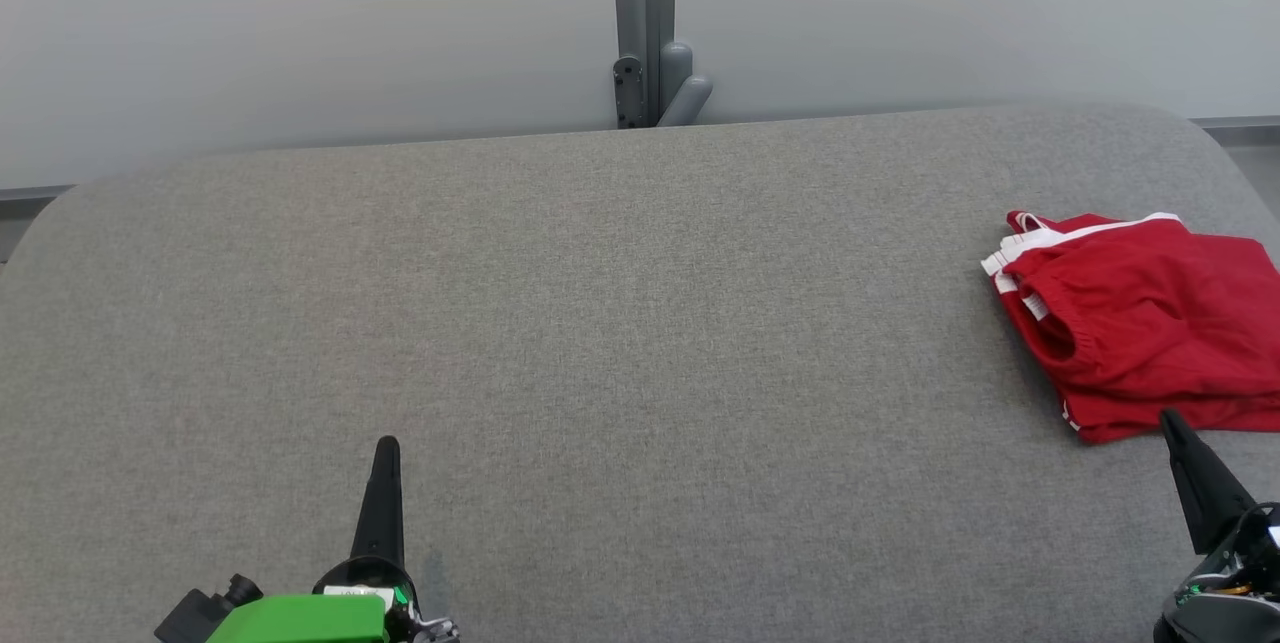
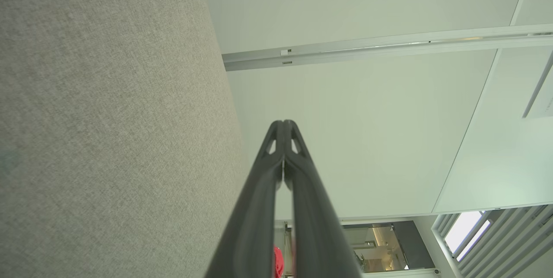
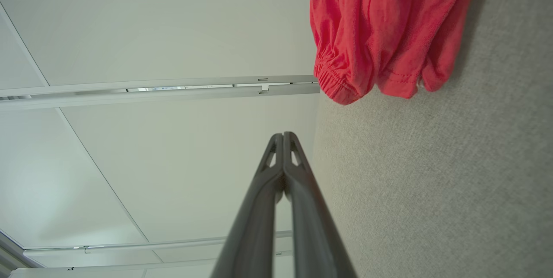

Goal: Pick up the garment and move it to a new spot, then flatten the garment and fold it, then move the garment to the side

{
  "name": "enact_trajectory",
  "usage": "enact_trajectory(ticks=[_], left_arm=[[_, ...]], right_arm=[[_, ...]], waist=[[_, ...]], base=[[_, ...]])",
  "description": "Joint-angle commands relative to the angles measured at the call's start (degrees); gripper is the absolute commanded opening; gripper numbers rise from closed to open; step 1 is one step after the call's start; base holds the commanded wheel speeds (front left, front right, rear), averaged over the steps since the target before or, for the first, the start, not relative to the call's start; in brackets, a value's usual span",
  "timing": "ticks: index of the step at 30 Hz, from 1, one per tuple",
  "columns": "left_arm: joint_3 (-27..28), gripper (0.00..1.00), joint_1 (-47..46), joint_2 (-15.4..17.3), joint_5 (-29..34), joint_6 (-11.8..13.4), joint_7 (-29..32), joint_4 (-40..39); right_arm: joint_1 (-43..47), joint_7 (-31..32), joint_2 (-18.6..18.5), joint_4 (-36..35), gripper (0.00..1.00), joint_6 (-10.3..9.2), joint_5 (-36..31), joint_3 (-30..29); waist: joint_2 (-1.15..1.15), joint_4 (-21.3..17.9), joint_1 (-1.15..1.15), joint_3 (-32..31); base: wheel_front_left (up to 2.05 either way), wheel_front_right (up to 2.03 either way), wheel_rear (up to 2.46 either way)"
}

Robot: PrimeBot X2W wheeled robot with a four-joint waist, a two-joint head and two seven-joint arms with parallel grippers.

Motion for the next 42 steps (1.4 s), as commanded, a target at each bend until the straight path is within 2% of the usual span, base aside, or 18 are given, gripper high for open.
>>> enact_trajectory(ticks=[1, 42], left_arm=[[0.41, 0.00, -0.41, -0.14, -1.50, -0.55, -0.18, -0.08], [0.44, 0.00, -0.38, -0.34, -2.35, -0.90, -0.16, -0.09]], right_arm=[[-0.57, 0.63, 0.11, 0.18, 0.00, 0.02, 1.31, -0.52], [-0.80, 1.91, 0.95, 0.31, 0.00, 0.02, 1.48, -1.78]], waist=[[0.00, 0.03, 0.00, 0.02], [0.00, 0.09, 0.00, 0.06]], base=[[0.00, 0.00, 0.00], [0.00, 0.00, 0.00]])
